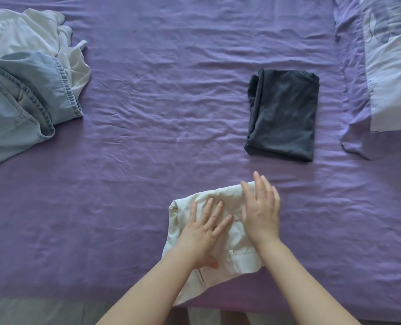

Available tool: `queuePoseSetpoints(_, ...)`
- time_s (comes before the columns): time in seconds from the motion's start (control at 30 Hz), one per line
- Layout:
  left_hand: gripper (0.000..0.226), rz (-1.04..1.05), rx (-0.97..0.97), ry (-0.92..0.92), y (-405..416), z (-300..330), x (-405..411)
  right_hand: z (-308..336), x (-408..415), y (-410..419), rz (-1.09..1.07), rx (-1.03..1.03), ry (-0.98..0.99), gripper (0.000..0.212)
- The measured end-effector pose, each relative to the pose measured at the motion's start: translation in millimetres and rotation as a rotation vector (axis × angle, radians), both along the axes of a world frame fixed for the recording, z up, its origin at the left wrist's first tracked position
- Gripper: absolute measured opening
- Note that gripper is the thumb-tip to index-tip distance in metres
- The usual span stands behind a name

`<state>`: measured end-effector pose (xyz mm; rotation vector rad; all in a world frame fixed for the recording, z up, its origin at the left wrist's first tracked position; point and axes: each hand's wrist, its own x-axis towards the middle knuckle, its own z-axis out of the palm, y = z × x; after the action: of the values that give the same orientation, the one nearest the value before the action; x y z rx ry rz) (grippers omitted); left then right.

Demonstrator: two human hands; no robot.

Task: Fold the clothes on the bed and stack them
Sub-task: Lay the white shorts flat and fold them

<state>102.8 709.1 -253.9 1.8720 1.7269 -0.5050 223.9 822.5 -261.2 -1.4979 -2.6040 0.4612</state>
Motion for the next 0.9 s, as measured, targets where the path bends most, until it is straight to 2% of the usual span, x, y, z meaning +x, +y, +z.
queuePoseSetpoints(0.1,0.125,0.128,0.064,0.008,-11.7,-1.6,-1.4,-4.8,8.5,-28.6,0.225,0.009,-0.085,0.043)
queuePoseSetpoints(0.17,0.123,0.254,0.073,-0.008,-23.0,-2.4,-3.2,-19.8,18.4,-34.7,0.31,-0.047,-0.18,0.051)
queuePoseSetpoints(0.37,0.117,0.288,-0.003,-0.017,-18.8,-25.6,-14.4,-50.2,22.0,-15.8,0.365,-0.162,-0.336,0.057)
queuePoseSetpoints(0.43,0.109,0.27,0.013,-0.052,-18.6,-24.4,-16.7,-45.8,21.8,-14.1,0.372,-0.119,-0.265,0.051)
queuePoseSetpoints(0.5,0.092,0.291,0.075,-0.059,-24.4,-20.9,-20.7,-36.2,29.6,-17.7,0.264,-0.11,-0.16,0.051)
queuePoseSetpoints(0.57,0.085,0.46,0.197,-0.023,-27.9,-15.0,-27.0,-24.1,36.1,-18.3,0.007,-0.131,-0.083,0.063)
queuePoseSetpoints(0.63,0.091,0.719,0.185,0.002,-26.5,-8.9,-28.6,-18.6,38.8,-19.2,-0.196,-0.244,-0.088,0.081)
queuePoseSetpoints(0.7,0.098,0.895,0.05,-0.072,-21.3,-2.1,-24.7,-12.9,34.8,-22.4,-0.212,-0.306,-0.094,0.083)
queuePoseSetpoints(0.73,0.098,0.931,0.044,-0.096,-16.0,1.2,-21.1,-12.7,32.9,-23.1,-0.203,-0.315,-0.041,0.082)
queuePoseSetpoints(0.83,0.088,1.037,0.129,-0.158,-4.9,5.3,-15.4,-15.2,33.3,-21.0,-0.18,-0.303,0.181,0.082)
queuePoseSetpoints(0.9,0.08,1.062,0.175,-0.166,-2.4,6.8,-12.2,-14.4,39.3,-20.4,-0.135,-0.243,0.261,0.082)
